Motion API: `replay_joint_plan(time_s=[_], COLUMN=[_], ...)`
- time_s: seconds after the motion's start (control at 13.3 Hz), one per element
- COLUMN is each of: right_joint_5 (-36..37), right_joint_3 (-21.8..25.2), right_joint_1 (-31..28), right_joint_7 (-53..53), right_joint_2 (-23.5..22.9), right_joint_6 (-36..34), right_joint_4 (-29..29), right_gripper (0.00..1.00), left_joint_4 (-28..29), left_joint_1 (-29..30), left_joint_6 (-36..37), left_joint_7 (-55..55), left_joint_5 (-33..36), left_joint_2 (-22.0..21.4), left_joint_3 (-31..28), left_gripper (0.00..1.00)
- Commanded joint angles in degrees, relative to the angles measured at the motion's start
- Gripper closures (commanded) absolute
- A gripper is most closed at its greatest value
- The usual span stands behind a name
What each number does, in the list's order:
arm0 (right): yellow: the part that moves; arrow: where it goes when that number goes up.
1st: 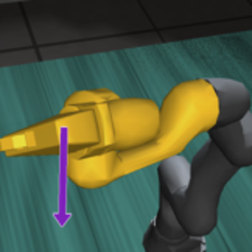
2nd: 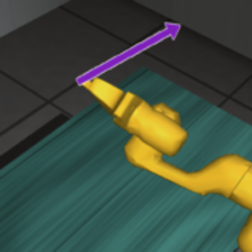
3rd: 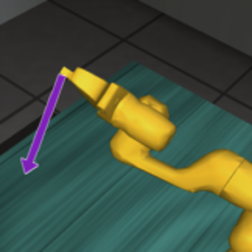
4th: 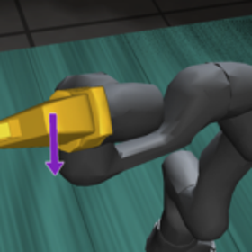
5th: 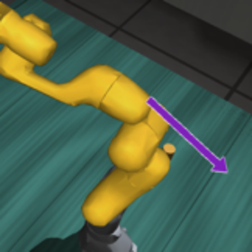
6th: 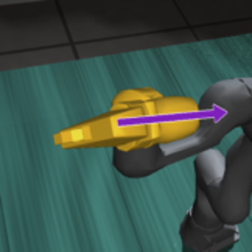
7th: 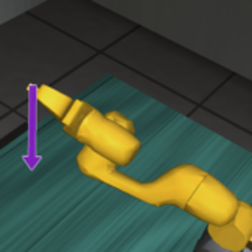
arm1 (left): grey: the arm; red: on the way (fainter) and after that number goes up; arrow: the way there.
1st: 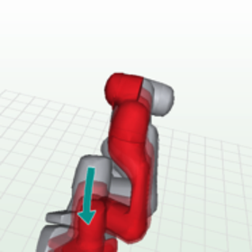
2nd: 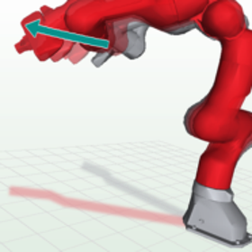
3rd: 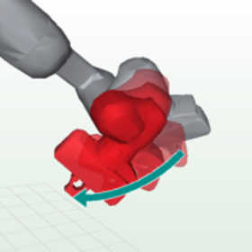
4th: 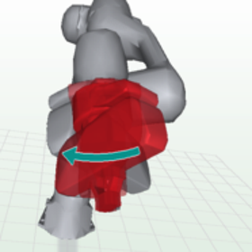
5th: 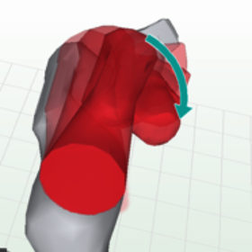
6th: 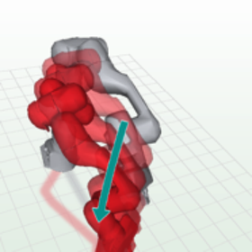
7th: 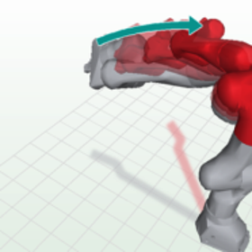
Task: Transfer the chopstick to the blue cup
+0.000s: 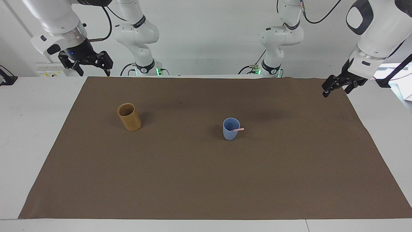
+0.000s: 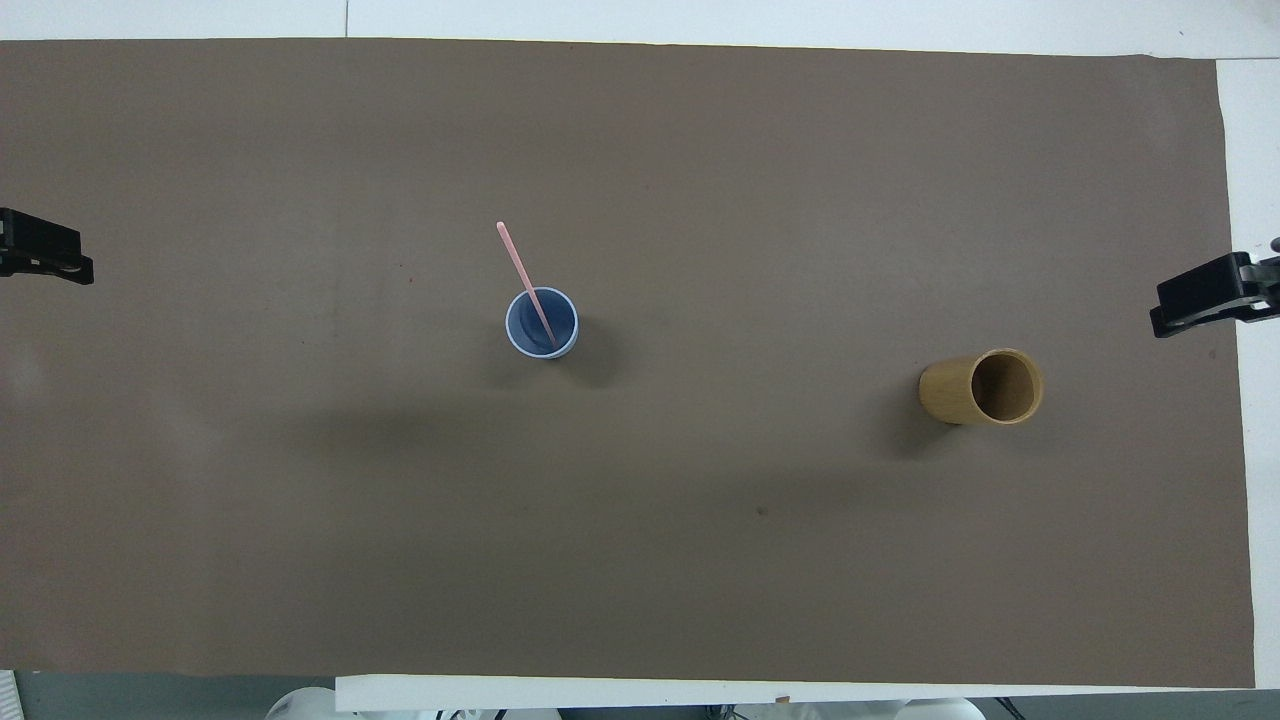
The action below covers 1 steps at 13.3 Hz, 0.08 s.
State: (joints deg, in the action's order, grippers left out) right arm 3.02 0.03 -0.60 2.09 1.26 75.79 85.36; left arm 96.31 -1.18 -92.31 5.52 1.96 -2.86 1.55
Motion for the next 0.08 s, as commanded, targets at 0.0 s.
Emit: replay_joint_plan(time_s=[0.0], right_joint_5=[-0.7], right_joint_3=[-0.7], right_joint_1=[-1.2], right_joint_7=[0.7], right_joint_2=[2.0], right_joint_6=[0.7], right_joint_4=[2.3], right_gripper=[0.00], left_joint_4=[-0.6], left_joint_1=[0.0], left_joint_6=[1.0], left_joint_7=[0.1], left_joint_5=[1.0], left_joint_2=[0.1], left_joint_3=[-0.1], left_gripper=[0.00])
